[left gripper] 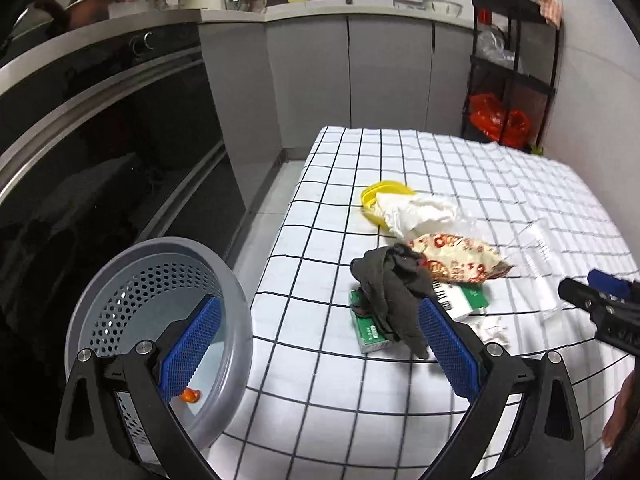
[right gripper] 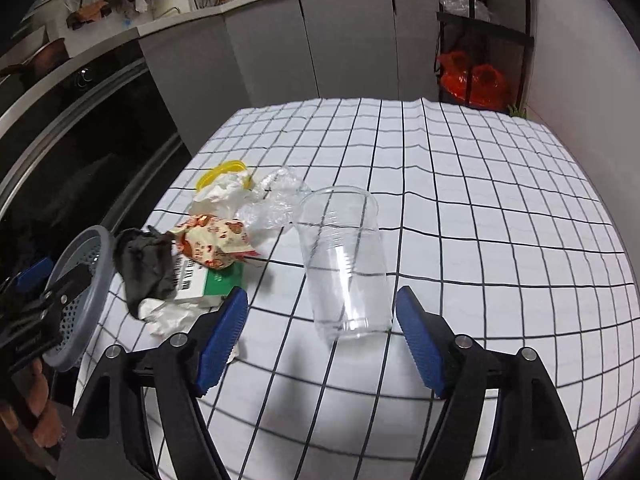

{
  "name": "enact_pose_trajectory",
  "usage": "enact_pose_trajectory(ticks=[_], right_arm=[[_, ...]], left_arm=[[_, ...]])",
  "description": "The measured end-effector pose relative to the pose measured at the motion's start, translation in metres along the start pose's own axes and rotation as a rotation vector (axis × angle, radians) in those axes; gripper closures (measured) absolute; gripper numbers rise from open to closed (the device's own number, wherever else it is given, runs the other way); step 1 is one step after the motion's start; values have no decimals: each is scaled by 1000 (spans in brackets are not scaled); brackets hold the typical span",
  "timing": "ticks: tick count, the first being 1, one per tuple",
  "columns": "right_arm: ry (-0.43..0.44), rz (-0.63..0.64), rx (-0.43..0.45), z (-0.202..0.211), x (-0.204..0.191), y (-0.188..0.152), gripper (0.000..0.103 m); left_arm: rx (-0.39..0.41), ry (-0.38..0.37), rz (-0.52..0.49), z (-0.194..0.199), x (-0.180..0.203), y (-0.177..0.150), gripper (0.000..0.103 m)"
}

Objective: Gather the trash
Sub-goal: 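Move the right tool to the clear plastic cup and grasp it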

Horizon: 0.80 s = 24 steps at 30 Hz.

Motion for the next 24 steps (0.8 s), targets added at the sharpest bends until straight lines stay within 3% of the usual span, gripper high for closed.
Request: enact_pose_trajectory(ticks=[7,12,14,15,16,24], right_arm=[[-35,4,-82,-43,5,6,30],[-23,-22,-96,-55,13,12,30],[-15,-22,-99,-58,11,15,35],[-13,-17,-103,-60,10,15,47],[-12,-10,-111,-61,8,15,51],[48,-51,-71,-46,7,17,54]], left_arm=[[-46,-7,10,-24,-2,-1,6],[-67,-31,16,-29,0,-2,6],[-68,-34,12,-31,2,-2,6],[-69,-33,10,-31,3,-3,6],[-71,-32,8,-32,3,-3,6],[-73,-58,34,-36,3,0,6]])
Point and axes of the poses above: each gripper's, at about its wrist camera, not at the fingertips, and z roughly against the way its jaws point, x to its right, y to its top, the point moved 2 cm from there along -z, roughly the way its jaws point, and after that the axes turned 3 degrees about -z, right-handed, at the moved point
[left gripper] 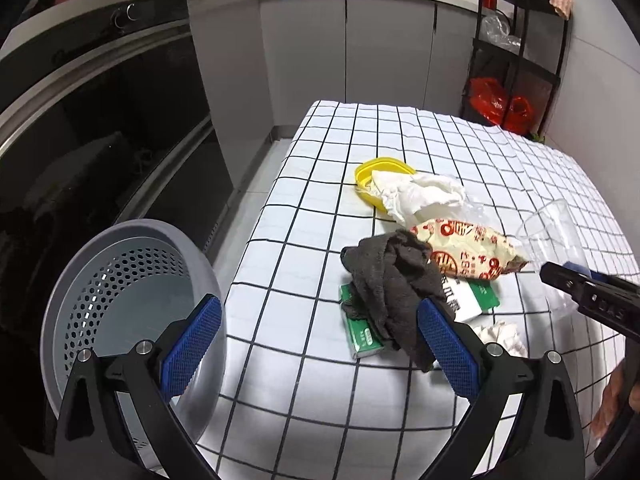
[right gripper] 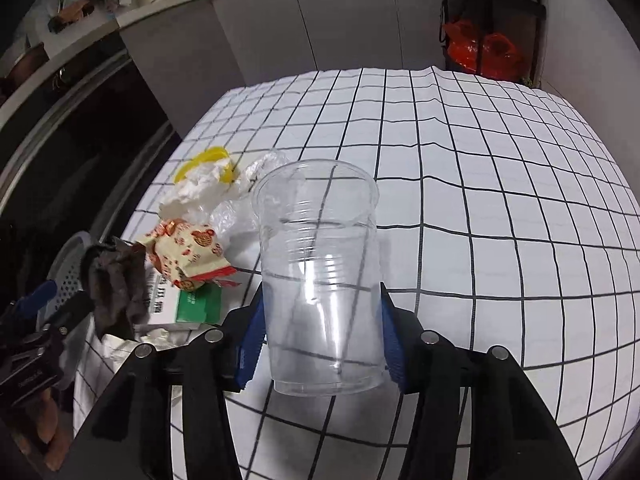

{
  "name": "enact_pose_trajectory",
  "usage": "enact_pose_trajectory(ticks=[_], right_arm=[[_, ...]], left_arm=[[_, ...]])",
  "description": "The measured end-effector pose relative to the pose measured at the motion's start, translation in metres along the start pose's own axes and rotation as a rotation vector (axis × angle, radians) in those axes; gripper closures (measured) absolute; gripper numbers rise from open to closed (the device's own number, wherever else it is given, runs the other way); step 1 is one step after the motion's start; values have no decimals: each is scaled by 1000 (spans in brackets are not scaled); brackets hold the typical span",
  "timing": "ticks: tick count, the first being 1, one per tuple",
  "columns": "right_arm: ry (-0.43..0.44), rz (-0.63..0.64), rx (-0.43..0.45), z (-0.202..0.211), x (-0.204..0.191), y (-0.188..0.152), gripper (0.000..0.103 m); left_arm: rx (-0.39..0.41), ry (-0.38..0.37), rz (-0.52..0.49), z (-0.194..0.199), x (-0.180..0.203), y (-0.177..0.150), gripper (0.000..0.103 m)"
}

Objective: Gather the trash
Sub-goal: 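Move the right tool to the clear plastic cup and grasp it, then grasp the dark grey cloth with the left tool while the right tool holds the cup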

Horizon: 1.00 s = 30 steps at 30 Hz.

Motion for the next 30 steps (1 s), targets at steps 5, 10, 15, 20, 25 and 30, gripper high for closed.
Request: enact_pose_trajectory(ticks=[5,10,15,20,25,30], right_arm=[[30,-5,35,17,-5,-4,54],[40,3,51,23,-6,-6,54],[37,1,52,26,-4,-11,54],[32,-10,52,29,-2,-16,54],[44,-14,76,39,-5,-16,54],[56,-17,96,47,-9,-17,54]], left_arm=[[-7,-34,29,-8,4,5,6],[-18,5,-1,-20,14,7,8],[-35,-71,-5,-24,21,9,63],[-28,-80,-22,-22,23,8,87],[-2,-96,-11,-10,17,10,92],[30,-82,-9,3,11,12,92]])
Point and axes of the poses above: each gripper's, at about its wrist camera, not at the fingertips, and z roughly against the way its jaws point, x to its right, y to its top, the point moved 2 cm from there along -z, roughly the way its jaws point, and after that the axes turned 3 degrees about -z, right-handed, at the moved point
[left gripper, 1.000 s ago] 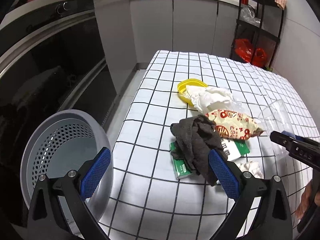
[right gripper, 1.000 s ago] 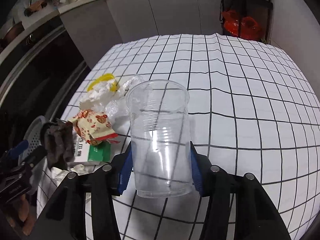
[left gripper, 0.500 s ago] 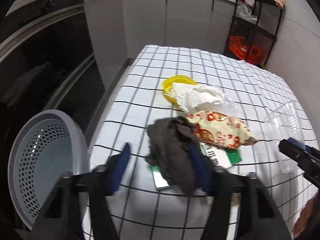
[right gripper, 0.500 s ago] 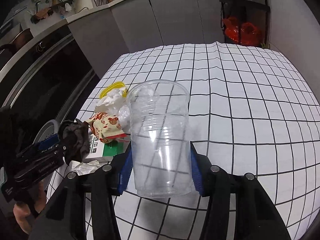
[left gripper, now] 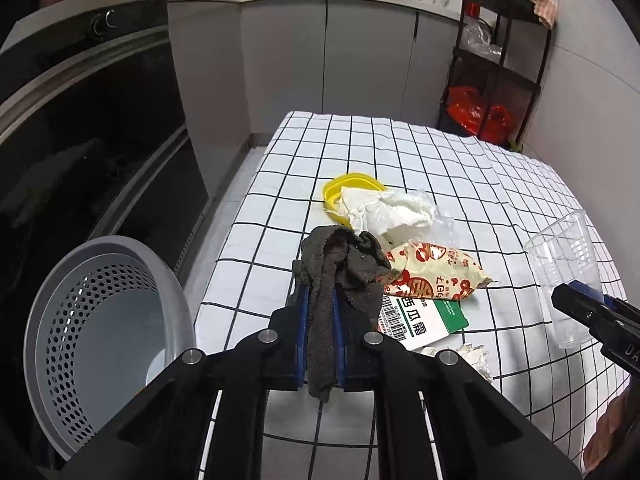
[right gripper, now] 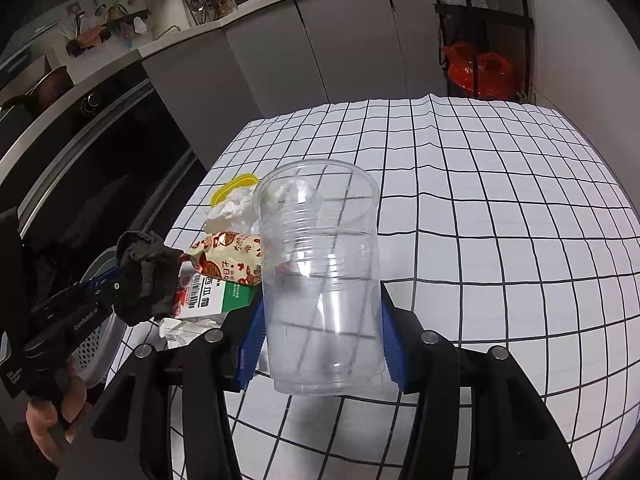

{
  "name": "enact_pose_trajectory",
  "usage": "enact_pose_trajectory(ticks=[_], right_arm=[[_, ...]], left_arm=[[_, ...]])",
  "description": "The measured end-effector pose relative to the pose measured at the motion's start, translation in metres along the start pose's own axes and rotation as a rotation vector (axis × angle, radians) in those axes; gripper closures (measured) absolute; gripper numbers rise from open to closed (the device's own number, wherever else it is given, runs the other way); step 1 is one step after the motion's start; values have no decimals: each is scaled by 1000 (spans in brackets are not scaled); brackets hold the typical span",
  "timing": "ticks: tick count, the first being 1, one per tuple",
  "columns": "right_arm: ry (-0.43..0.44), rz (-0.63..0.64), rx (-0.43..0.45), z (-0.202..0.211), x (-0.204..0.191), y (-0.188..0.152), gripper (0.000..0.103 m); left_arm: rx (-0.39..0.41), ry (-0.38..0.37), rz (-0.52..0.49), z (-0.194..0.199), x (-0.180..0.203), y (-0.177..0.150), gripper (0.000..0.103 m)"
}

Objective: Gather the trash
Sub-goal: 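Grasp the dark grey cloth with the left tool while the right tool holds the cup, then carry cloth and cup over the basket and open both tools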

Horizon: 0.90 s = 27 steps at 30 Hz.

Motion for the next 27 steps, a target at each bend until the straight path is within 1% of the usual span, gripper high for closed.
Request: enact_pose_trajectory(ticks=[6,9,15,18,20,23,27], right_arm=[[-4,-9,31,12,-4,-4,54],[5,-33,24,14,-4,-10,54],[23,-7,59,30,-23,-17,54],[51,-20,53,34,-31,-24,54],[61,2,53,37,-42,-27,54],[88,45,56,42,-67,-30,54],[142,101,52,44,-106,-32,54]], left_arm=[[20,8,-7,15,-4,2,92],[50,37,-23,27,-8,-1,92],[59,57,-19,44,-25,-12,92],[73,71,1,58,-41,-15,92],[78,77,23,68,-56,-18,92],[85,93,59,82,-82,-26,92],[61,123,104,94,-120,-38,92]])
Point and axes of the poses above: each gripper's, at about its wrist camera, not at the fingertips, and z roughly against the way its jaws point, x to its right, y to its top, the point moved 2 cm from there along -z, roughly the way its jaws point, and after that the axes turned 3 degrees about -z, right-handed, at the moved point
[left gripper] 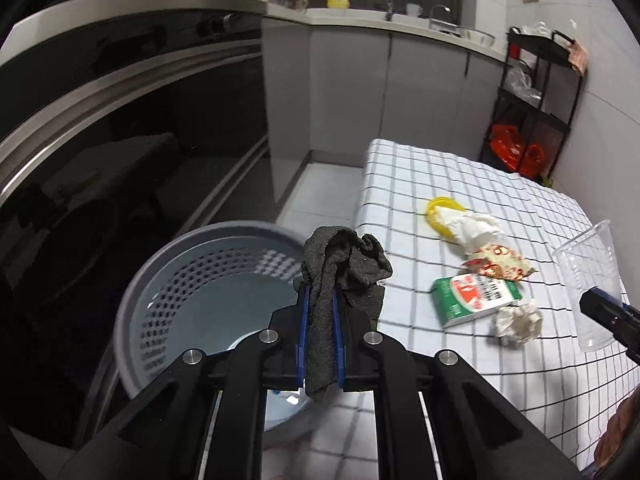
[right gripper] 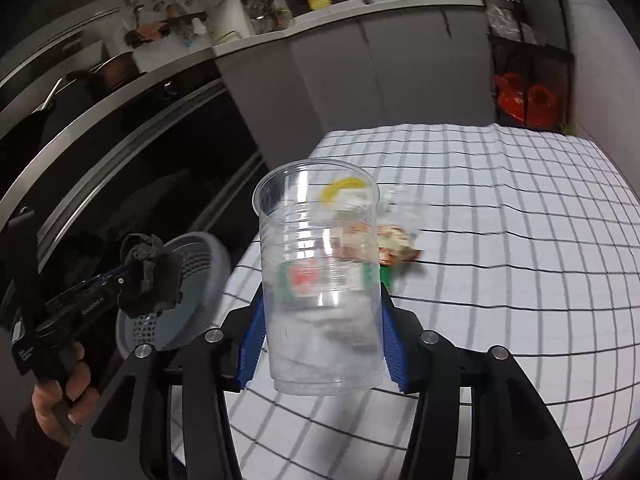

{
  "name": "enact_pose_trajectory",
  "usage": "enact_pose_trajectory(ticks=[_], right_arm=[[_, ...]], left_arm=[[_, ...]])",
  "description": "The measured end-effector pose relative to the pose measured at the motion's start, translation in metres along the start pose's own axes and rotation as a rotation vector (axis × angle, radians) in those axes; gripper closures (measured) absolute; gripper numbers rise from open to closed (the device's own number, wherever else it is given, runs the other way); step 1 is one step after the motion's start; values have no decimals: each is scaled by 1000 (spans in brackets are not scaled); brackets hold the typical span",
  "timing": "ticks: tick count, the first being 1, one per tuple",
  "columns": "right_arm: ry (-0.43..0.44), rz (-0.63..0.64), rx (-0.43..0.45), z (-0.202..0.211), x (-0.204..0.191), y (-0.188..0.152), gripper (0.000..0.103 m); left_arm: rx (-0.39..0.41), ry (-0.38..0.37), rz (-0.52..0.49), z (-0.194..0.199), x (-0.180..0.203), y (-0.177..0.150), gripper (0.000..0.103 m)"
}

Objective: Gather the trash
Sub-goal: 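Carry cloth and cup over the basket and open both tools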

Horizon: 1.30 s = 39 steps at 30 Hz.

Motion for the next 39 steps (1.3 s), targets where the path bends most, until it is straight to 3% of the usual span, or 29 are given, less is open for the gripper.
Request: enact_pose_trajectory(ticks=[9,17,27,35,39], right_arm=[[160,101,-22,-32,-101,12,54],[212,153,-113,-89,-157,2,54],[203,169,-216,-148,-182,-10,53],[200,181,-228,-158,-194,-16,51],[198,185,-222,-153,-192,-15,44]], left_arm=[[-10,145,30,6,-86,-10,92],[-69,135,95,-20,-118,-21,92],[-99,117,118,-35,-130,-25,92],[-113,107,144,-38,-137,-24,92],[-117,117,143,-39,-139,-24,89]])
Point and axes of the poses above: each gripper's, at about its wrist camera, not at the fingertips, and z roughly against the way its jaws point, x to its right, y to its top, the point moved 2 cm from there along -z, roughly the way its jaws point, and after that the axes turned 3 degrees about -z, right-handed, at the moved point
